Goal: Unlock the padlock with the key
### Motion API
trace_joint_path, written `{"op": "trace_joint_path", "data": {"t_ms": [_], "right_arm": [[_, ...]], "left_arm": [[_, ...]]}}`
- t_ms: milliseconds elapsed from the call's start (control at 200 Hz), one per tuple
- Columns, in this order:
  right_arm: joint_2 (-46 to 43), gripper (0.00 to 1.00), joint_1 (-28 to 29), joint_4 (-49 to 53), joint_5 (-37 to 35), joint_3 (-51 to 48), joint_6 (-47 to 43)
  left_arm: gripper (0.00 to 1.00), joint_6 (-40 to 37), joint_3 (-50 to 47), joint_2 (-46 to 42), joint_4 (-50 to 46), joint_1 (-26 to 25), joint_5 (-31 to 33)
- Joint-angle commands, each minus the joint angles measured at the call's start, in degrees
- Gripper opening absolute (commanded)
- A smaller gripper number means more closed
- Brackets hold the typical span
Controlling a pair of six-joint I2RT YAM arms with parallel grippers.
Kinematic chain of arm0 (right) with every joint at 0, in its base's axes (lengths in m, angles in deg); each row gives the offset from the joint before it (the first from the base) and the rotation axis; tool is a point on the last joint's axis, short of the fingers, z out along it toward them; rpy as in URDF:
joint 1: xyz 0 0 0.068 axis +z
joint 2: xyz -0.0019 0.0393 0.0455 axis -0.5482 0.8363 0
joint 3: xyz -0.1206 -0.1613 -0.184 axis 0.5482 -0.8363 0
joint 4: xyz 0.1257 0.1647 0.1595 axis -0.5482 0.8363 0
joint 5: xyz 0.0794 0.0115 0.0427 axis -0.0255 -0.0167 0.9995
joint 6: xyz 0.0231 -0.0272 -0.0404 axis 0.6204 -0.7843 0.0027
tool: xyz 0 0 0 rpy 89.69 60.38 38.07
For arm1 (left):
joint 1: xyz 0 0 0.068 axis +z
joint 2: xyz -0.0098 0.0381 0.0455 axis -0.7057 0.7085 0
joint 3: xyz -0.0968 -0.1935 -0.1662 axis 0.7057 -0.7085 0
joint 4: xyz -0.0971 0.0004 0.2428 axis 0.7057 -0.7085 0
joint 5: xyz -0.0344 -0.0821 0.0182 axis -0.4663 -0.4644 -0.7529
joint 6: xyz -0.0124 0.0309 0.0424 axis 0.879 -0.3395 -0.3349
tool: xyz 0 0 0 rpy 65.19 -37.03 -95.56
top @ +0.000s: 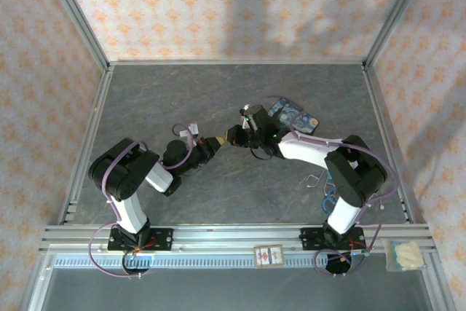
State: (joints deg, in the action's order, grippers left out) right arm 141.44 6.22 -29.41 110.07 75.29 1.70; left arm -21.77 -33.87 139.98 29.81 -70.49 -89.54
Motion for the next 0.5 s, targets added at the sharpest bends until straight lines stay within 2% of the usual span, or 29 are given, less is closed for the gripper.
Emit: {"op": "trace_joint_path", "data": {"t_ms": [0, 85, 135, 280, 495], "right_arm": [[-5.04, 0.23, -1.91, 2.95, 0.62, 1.08, -6.94], [-7.57, 0.32, -4.13, 3.56, 4.70, 0.51, -11.93], [-8.47, 0.34, -5.95, 3.67, 9.76, 0.52, -14.34], [-8.45, 0.36, -10.90, 4.69, 23.65, 2.07, -19.93], [-6.73, 0.39, -16.53, 8.24, 36.68, 3.74, -25.72]], "left_arm": [[0.00, -5.55, 2.24, -3.12, -4.46, 3.37, -5.27], [0.00, -9.99, 4.38, -5.00, -9.67, 6.02, -11.89], [0.00, -13.29, 6.34, -6.36, -14.68, 6.69, -15.38], [0.00, -25.81, 13.06, -9.81, -32.46, 6.71, -21.77], [0.00, -29.41, 14.35, -13.10, -34.53, 6.69, -27.14]]}}
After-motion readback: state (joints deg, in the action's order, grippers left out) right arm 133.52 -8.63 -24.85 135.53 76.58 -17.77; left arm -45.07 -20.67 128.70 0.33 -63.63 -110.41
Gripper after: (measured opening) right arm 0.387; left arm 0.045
